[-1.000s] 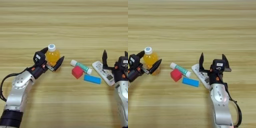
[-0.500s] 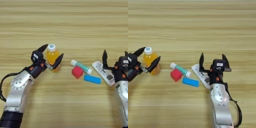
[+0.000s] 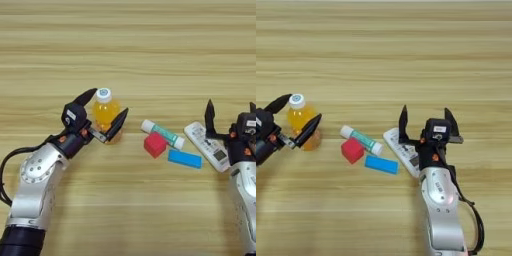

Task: Move the objects on the table

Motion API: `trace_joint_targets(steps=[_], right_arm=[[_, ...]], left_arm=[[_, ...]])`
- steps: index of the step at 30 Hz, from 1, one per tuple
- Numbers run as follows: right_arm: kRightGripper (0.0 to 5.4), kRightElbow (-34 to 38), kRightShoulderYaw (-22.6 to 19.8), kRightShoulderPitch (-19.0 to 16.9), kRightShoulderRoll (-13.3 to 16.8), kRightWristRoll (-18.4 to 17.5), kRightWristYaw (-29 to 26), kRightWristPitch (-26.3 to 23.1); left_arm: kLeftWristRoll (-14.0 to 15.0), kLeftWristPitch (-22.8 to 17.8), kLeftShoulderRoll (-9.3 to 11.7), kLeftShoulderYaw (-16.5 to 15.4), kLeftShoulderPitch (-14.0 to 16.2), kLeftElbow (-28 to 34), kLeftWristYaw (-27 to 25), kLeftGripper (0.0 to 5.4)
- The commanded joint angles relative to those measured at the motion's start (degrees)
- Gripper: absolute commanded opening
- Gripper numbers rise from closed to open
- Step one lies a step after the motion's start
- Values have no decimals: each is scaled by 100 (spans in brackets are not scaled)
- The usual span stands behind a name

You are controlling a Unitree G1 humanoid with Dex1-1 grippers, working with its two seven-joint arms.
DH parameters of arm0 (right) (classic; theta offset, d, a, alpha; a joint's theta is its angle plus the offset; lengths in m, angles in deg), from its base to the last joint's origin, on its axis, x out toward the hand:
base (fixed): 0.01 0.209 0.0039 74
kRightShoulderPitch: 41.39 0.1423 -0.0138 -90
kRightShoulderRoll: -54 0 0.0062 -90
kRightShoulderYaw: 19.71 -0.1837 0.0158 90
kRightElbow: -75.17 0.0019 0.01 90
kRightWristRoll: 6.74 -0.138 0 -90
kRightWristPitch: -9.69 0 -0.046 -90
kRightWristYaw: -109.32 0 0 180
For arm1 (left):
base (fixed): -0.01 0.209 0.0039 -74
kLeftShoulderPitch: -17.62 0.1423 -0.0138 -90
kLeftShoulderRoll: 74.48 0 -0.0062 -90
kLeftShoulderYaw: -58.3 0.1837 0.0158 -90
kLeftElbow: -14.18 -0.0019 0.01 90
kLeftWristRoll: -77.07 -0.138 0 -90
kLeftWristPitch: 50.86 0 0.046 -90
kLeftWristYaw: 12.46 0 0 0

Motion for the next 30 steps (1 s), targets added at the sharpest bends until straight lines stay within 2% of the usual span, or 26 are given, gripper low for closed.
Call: trace_joint_targets(steps=[1, 6, 9, 17, 22, 30], right_arm=[[540, 58, 2, 42, 6, -6, -14, -76], [540, 61, 1, 39, 10, -9, -18, -77], [540, 49, -4, 42, 15, -12, -23, -70], [540, 28, -27, 43, 32, -21, -35, -44], [540, 13, -46, 55, 48, -38, -52, -30], [540, -26, -98, 88, 81, -70, -90, -9]], left_arm=[[140, 9, 46, -85, 66, 231, -37, 538], [448, -48, -27, -243, 123, 586, 70, 538], [497, 70, -76, -316, 112, 646, 148, 538], [855, 392, -316, -576, 142, 1140, 328, 538], [867, 451, -351, -728, 260, 1441, 559, 538], [760, 740, -456, -1317, 354, 1331, 1149, 538]])
